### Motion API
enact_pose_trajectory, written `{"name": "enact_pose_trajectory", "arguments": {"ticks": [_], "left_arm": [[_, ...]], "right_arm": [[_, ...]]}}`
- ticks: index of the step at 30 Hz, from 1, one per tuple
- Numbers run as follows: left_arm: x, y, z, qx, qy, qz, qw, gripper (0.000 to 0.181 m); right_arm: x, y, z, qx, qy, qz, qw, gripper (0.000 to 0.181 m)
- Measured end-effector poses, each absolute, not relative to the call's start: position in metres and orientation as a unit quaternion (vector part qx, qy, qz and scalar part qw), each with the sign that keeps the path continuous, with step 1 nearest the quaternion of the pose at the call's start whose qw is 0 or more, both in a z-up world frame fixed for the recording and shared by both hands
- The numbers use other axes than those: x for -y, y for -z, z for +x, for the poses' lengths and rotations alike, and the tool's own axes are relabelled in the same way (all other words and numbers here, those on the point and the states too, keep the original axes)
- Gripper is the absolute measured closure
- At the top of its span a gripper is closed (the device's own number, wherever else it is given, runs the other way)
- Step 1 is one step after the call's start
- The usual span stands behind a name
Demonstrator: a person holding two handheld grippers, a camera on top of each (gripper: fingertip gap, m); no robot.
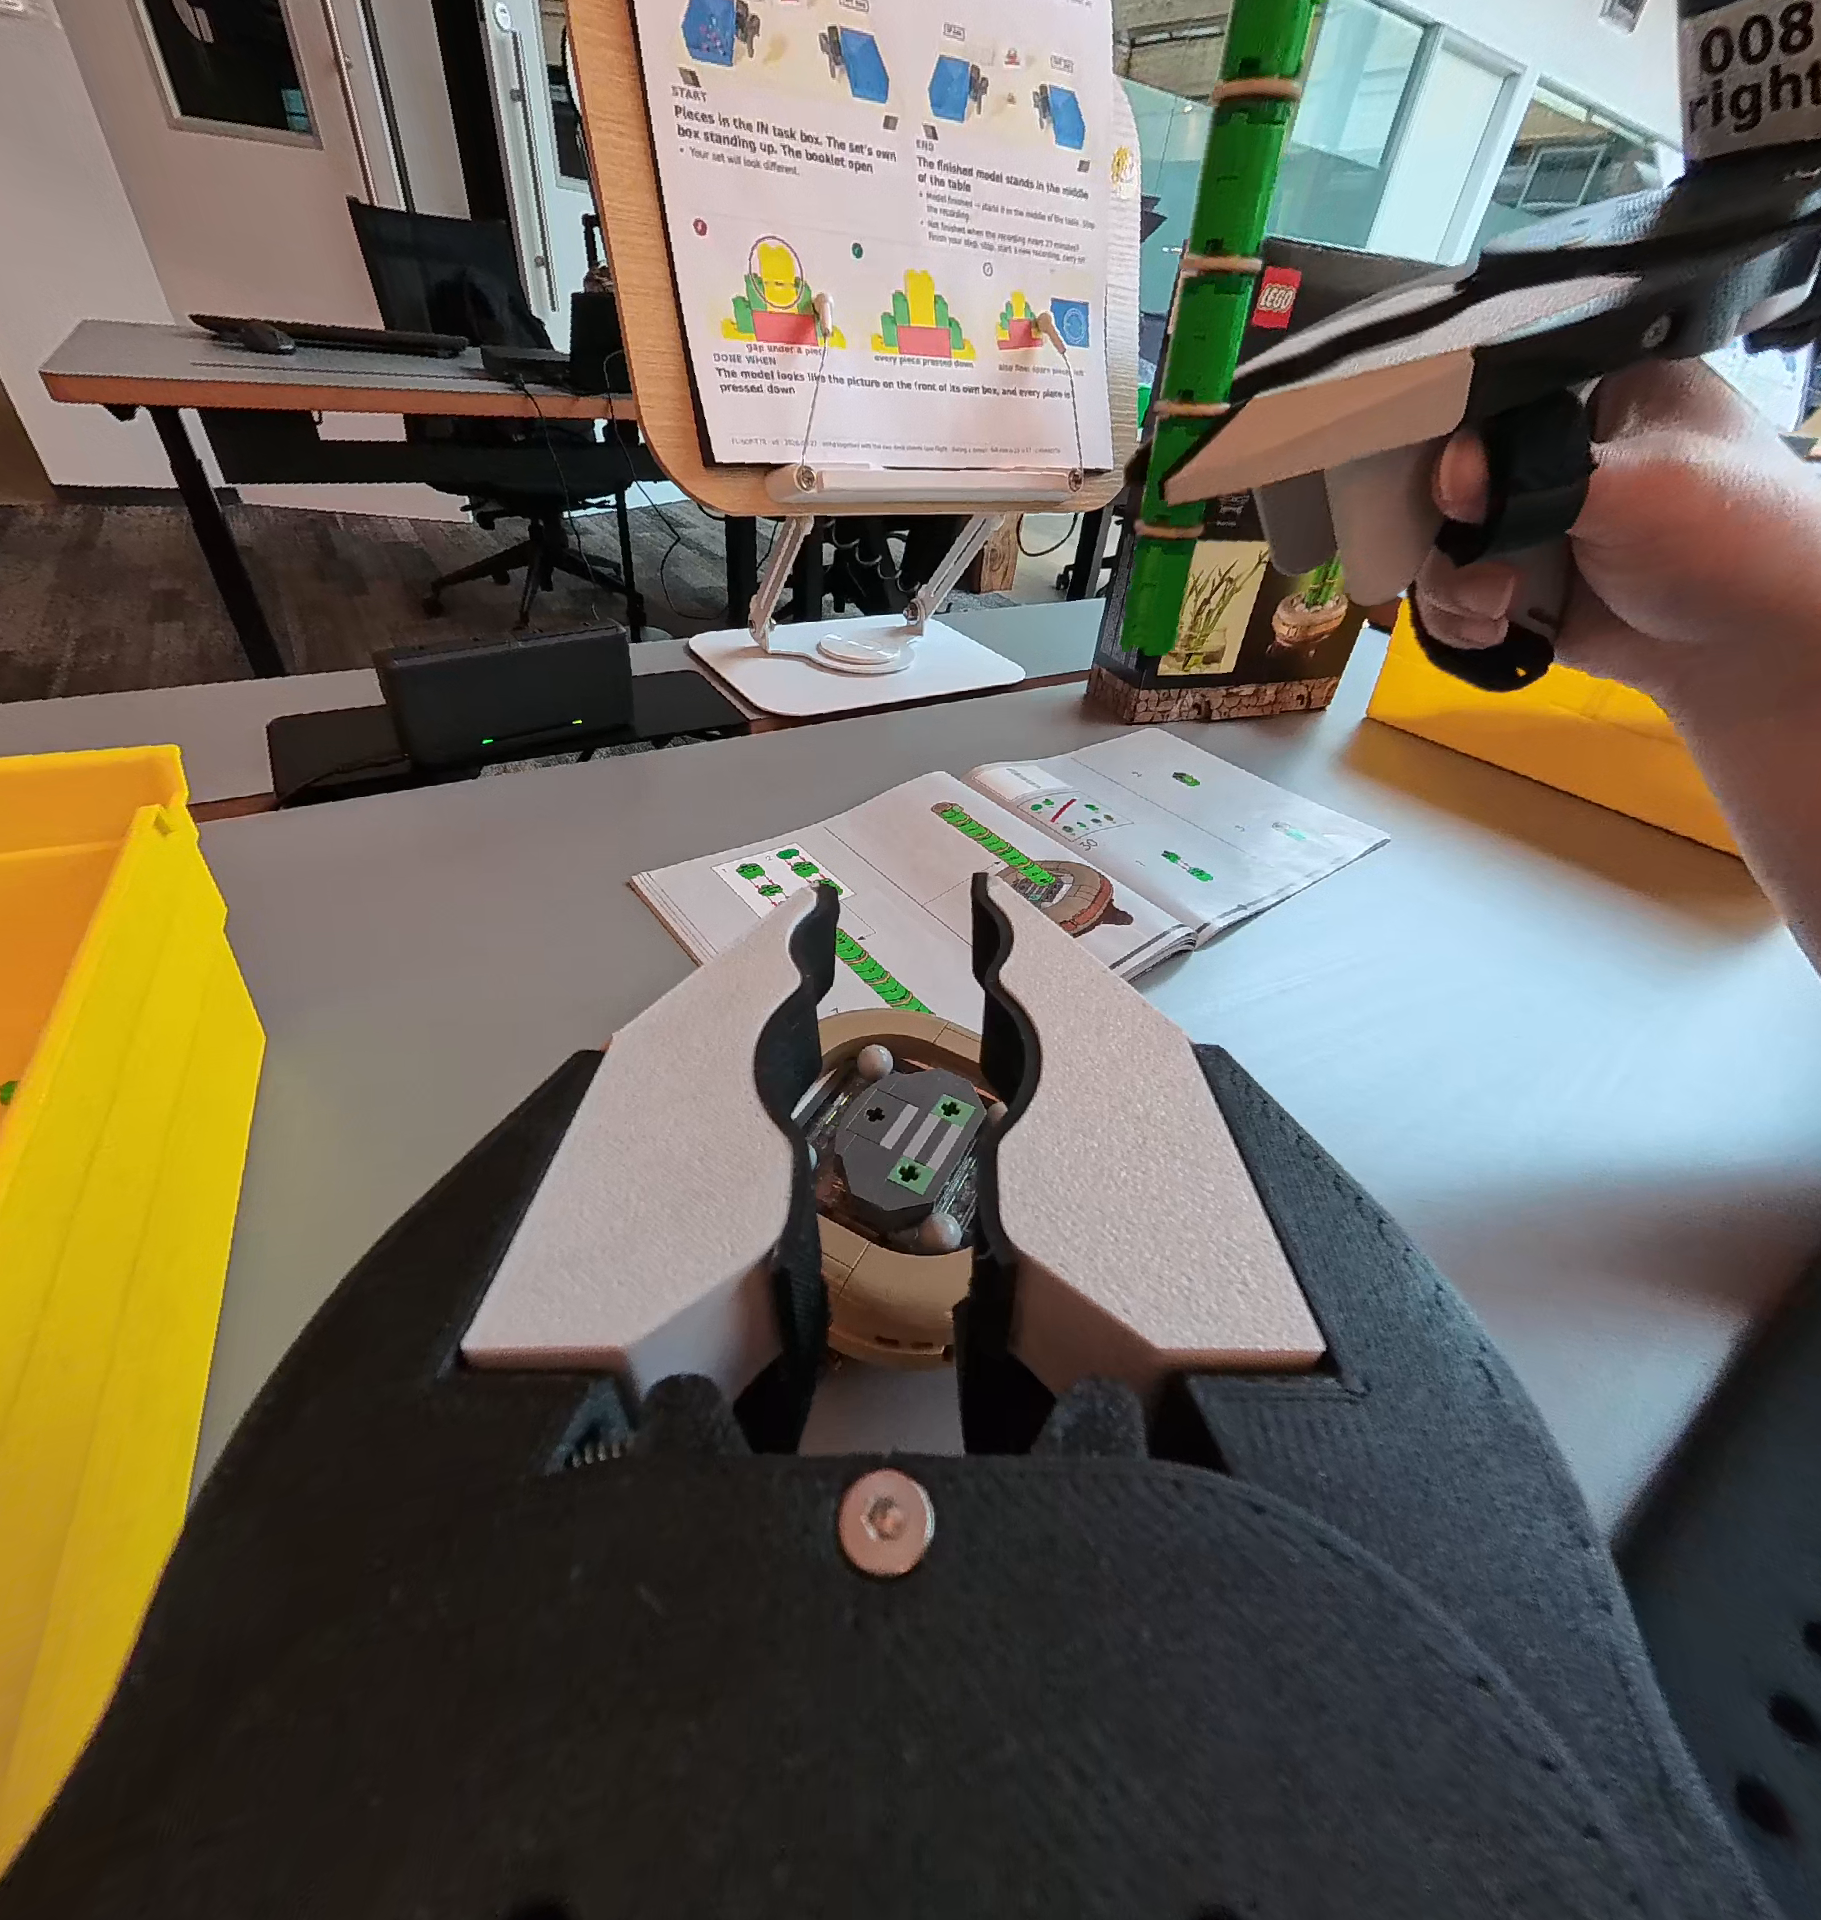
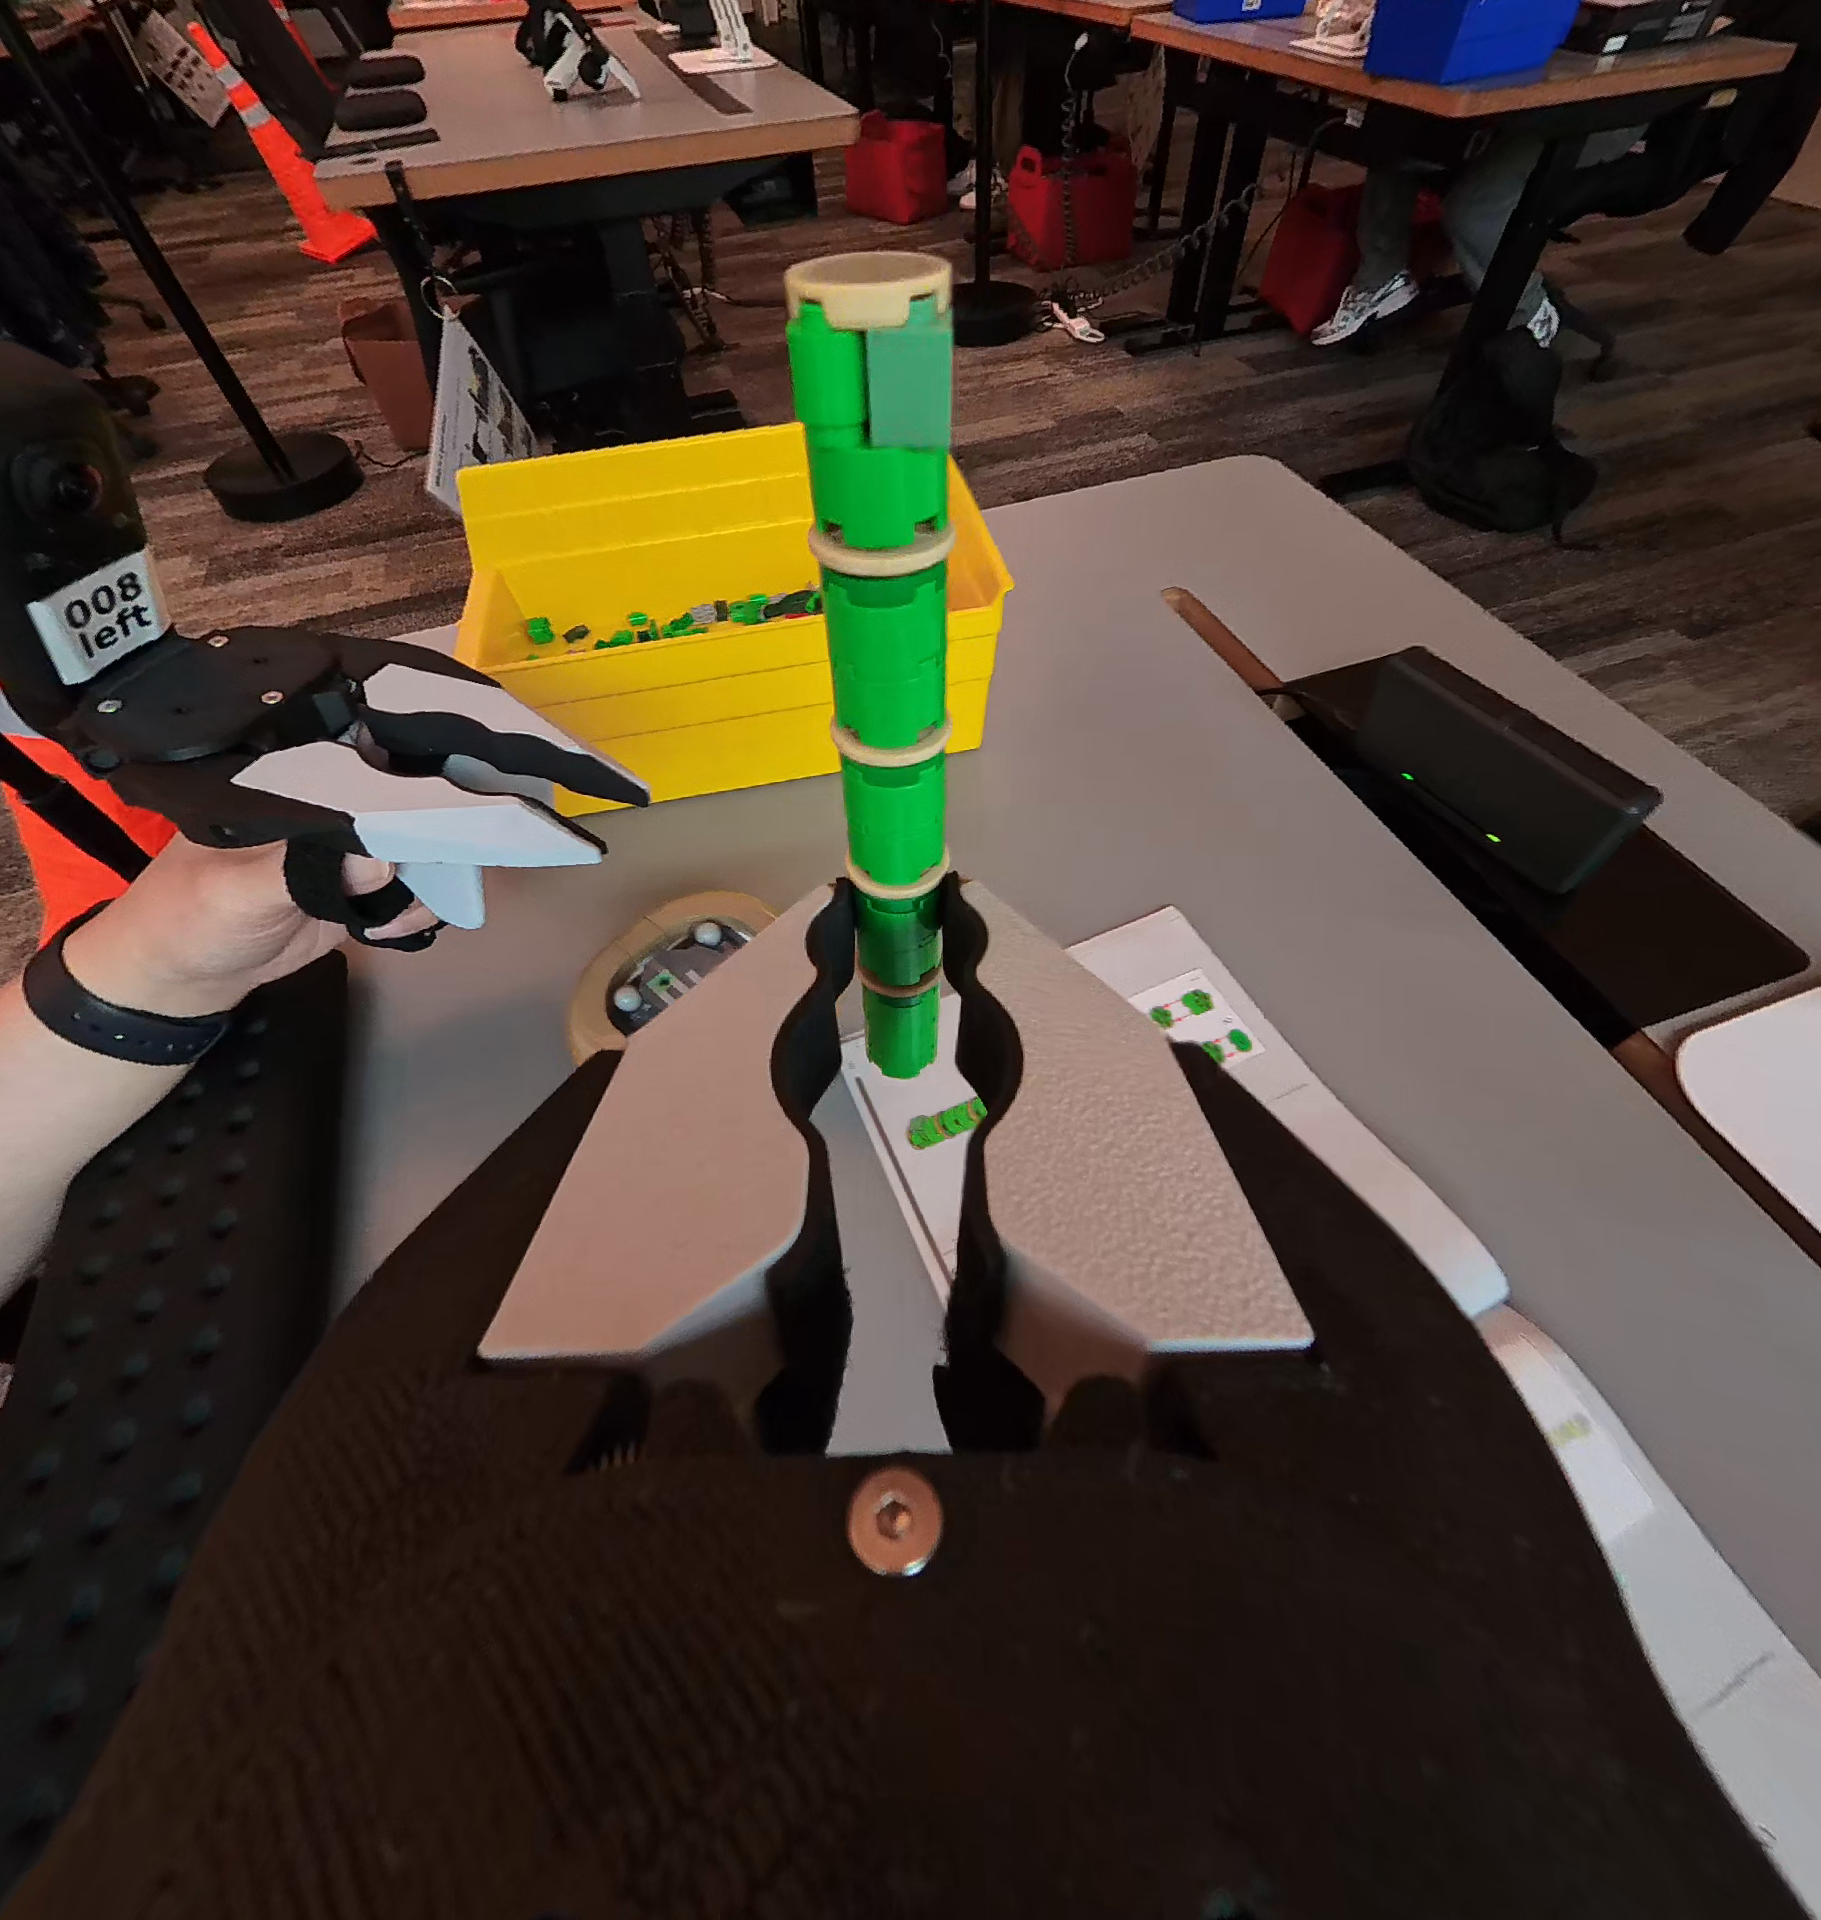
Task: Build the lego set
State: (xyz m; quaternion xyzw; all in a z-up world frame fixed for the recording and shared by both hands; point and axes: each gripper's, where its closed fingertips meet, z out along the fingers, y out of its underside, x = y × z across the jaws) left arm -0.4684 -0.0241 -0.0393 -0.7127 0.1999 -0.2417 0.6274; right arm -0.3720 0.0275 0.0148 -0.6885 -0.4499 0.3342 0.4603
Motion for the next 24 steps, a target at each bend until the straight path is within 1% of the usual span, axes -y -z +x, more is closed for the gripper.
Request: {"name": "enact_pose_trajectory", "arguments": {"ticks": [5,8,12,14,15,17,24], "left_arm": [[0.025,0.034,-0.47,-0.189,0.256,-0.705,0.634,0.156],[0.031,0.015,-0.467,-0.171,0.312,-0.672,0.649,0.154],[0.031,-0.006,-0.465,-0.158,0.339,-0.65,0.661,0.138],[0.029,-0.007,-0.453,-0.179,0.338,-0.66,0.647,0.129],[0.027,-0.007,-0.446,-0.191,0.332,-0.666,0.639,0.127],[0.022,-0.007,-0.436,-0.209,0.313,-0.674,0.635,0.128],[0.008,-0.002,-0.427,-0.23,0.292,-0.691,0.621,0.14]], "right_arm": [[-0.01,-0.001,-0.397,0.464,-0.349,-0.683,0.442,0.166],[0.004,0.01,-0.416,0.474,-0.365,-0.675,0.432,0.165],[0.014,0.028,-0.435,0.471,-0.38,-0.671,0.429,0.166],[0.015,0.037,-0.439,0.466,-0.375,-0.674,0.433,0.166],[0.013,0.04,-0.439,0.461,-0.371,-0.677,0.437,0.166],[0.013,0.043,-0.44,0.45,-0.374,-0.679,0.443,0.166],[0.012,0.056,-0.448,0.436,-0.382,-0.682,0.447,0.166]]}}
